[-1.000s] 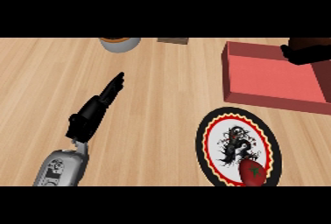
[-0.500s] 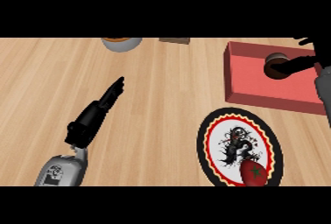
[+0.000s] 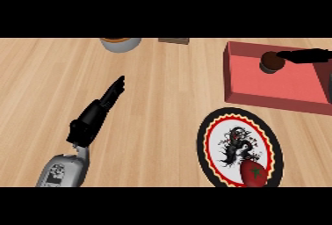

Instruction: Pick the cupcake from the plate and place it in the cardboard box

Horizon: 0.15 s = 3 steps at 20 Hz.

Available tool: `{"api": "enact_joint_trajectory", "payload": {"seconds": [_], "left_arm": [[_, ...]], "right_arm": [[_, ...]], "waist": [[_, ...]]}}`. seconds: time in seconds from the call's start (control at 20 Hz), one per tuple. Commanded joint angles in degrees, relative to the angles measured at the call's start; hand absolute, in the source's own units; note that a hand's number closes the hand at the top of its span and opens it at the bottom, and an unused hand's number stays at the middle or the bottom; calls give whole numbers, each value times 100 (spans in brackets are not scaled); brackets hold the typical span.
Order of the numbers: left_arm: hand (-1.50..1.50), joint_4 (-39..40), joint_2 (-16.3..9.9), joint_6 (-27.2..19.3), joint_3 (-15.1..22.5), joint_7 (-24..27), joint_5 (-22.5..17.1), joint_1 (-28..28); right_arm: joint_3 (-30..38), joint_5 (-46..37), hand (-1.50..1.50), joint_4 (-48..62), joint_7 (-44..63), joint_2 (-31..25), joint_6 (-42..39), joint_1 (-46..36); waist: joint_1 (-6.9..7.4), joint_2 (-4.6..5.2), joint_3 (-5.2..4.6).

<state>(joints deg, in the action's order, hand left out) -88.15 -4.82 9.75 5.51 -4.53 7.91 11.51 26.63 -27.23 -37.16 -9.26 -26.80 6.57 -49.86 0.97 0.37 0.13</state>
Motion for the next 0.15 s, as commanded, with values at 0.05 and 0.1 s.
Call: {"api": "enact_joint_trajectory", "payload": {"seconds": [0.05,0.1], "left_arm": [[0,-85,1,37,10,-194,-17,18],[0,-102,-46,66,2,33,-15,-183]], "right_arm": [[943,1039,-150,231,-461,-425,-423,-91],[1052,1128,-150,325,-659,-484,-413,138]], "waist": [[-18,-4,0],[-20,-5,-2]]}}
